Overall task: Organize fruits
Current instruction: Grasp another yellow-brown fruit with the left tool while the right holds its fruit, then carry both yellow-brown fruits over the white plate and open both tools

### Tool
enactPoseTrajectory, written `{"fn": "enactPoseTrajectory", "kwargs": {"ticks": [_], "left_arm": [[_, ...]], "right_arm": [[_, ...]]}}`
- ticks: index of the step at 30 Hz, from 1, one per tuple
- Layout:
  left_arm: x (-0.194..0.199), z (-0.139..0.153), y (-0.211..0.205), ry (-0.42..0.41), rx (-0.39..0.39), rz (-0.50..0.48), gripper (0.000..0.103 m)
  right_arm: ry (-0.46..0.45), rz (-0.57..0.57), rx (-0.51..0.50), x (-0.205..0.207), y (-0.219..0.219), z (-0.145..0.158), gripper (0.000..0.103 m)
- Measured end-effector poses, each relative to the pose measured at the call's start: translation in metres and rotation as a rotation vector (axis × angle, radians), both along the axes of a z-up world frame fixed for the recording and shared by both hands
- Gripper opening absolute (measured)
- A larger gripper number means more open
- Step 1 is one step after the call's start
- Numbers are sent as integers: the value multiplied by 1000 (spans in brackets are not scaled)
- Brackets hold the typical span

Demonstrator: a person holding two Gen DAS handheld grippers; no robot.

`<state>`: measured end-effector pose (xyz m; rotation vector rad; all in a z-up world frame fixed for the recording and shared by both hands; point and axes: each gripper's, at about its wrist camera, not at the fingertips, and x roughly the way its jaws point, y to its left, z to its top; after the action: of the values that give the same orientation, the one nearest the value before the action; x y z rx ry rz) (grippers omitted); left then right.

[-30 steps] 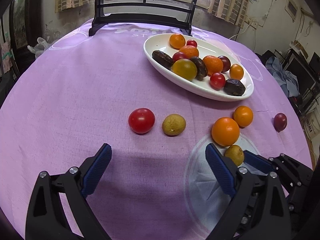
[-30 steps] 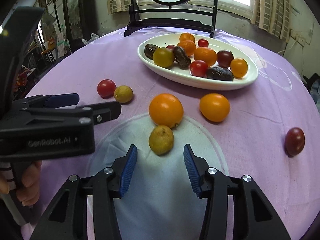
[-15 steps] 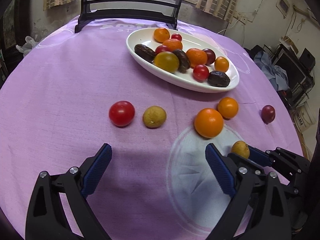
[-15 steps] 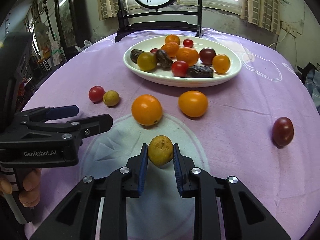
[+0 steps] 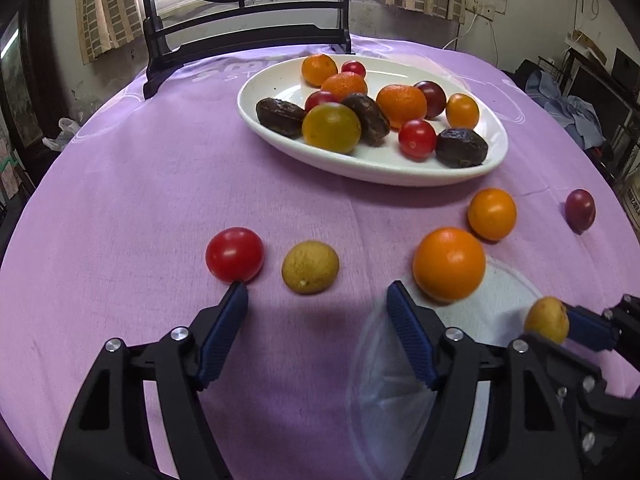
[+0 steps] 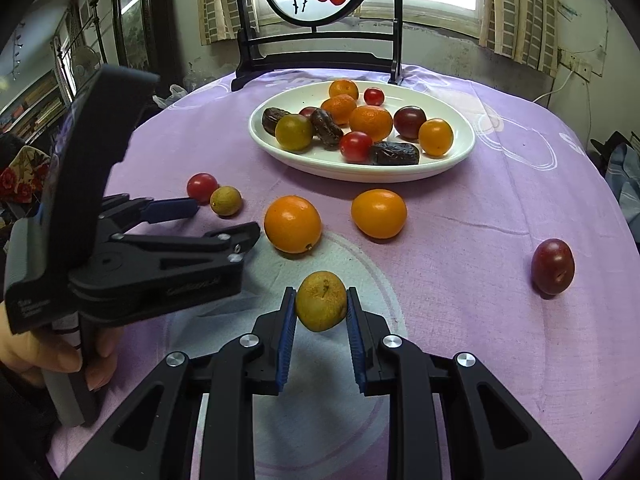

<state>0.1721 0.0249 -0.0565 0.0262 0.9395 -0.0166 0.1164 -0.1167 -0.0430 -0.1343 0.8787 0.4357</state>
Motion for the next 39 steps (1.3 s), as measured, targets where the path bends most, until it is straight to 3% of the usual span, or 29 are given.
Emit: {"fn": "enactPoseTrajectory", "kwargs": {"ticks": [2,4,7,12,19,26,34,39], "left_arm": [[4,1,-4,-10,-1,-30,56],[7,1,-6,-16,-5,-37,50],[6,3,-4,-26,-24,-39,27],[-1,6,-2,-14,-67,-45,27],[-17,26,-6,-60,-100,-61,27],[-18,55,-12,-108,-67,-100,27],[25,85,-12,-138,-39,-87,26],[66,87,-10,-124,-42,-60,26]], "right_arm": [[0,-3,-1,0,0,0,25],[5,-3,-4,1,0,-1,25],[6,-1,-8,1,1,-2,25],[-11,-1,-10,-1,1,0,25],[-47,-15,-13,-3,0,4,25],[-99,-83,9,14,-14,25,25],[-175,-84,6,52,-13,51,25],[-161,-91,21,88,-7,52,25]]}}
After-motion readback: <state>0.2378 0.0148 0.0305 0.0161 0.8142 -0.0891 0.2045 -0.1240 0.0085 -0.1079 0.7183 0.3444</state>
